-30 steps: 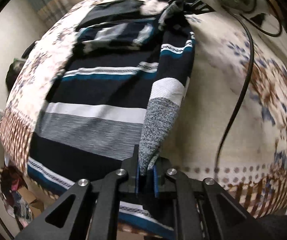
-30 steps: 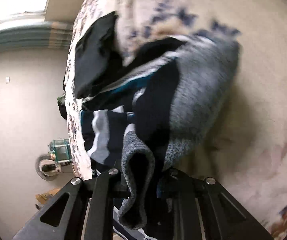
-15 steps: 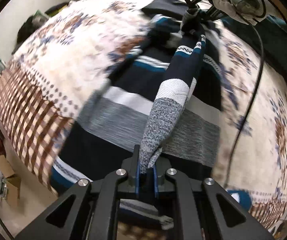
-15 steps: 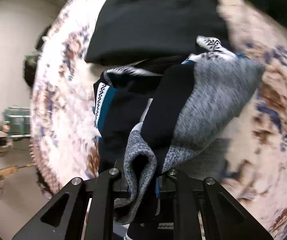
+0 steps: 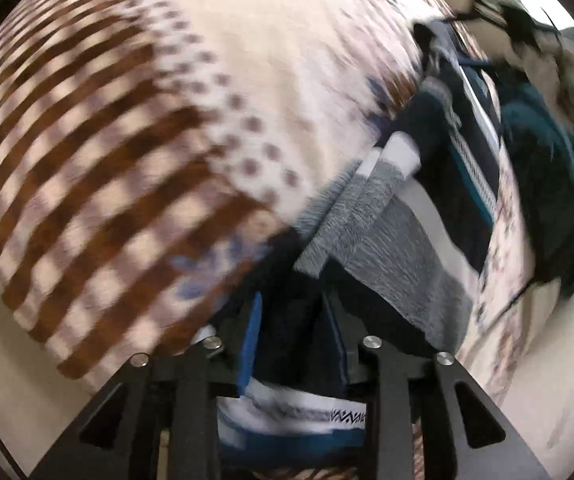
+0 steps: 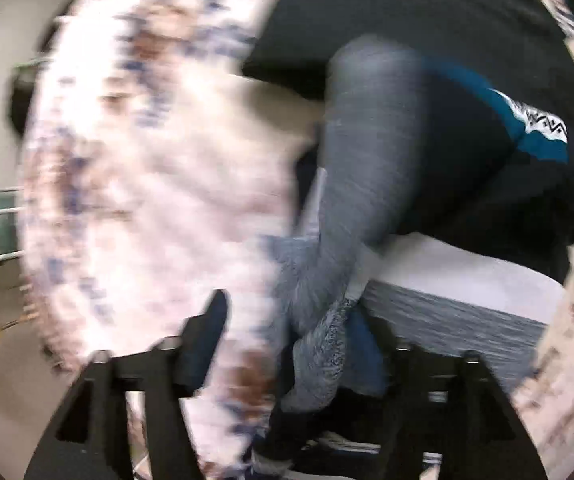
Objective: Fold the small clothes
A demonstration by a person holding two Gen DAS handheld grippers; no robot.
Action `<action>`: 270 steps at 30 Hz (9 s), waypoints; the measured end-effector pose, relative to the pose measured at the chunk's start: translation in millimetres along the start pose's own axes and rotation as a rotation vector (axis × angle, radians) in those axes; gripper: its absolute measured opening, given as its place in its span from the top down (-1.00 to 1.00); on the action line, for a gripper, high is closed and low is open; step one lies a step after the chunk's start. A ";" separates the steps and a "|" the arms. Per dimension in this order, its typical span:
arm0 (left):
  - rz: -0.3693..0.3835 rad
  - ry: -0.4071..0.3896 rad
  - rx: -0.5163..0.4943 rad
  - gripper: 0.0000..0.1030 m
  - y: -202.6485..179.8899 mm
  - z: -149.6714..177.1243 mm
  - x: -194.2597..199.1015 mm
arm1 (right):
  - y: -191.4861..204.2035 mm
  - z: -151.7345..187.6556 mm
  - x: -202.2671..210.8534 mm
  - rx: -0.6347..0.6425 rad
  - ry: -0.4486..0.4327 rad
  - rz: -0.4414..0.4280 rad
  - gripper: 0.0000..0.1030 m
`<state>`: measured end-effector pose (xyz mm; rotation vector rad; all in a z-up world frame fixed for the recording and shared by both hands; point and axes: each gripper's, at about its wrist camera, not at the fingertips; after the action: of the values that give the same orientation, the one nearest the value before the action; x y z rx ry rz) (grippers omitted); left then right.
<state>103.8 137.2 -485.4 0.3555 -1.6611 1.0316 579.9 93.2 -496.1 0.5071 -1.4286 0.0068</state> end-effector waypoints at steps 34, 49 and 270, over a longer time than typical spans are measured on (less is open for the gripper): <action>-0.191 0.087 -0.217 0.71 32.5 -21.4 25.1 | -110.7 525.0 -66.1 -0.345 0.026 -0.156 -0.46; -0.071 0.200 -0.542 0.93 -18.7 19.7 -11.7 | -86.4 576.8 -62.7 -0.570 -0.084 -0.095 -0.46; 0.220 0.333 -0.536 0.84 2.1 -16.9 15.8 | -22.5 528.9 -125.1 -0.499 -0.206 -0.631 0.75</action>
<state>107.4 155.7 -471.8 -0.3408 -1.6152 0.7123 69.7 -68.9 -592.4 0.5288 -1.3505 -0.9058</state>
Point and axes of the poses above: each gripper's, at about its wrist camera, not at the fingertips, and x roughly against the way its jaws point, y to its left, z to its underside, and after that the axes turned 6 degrees about x, right-handed
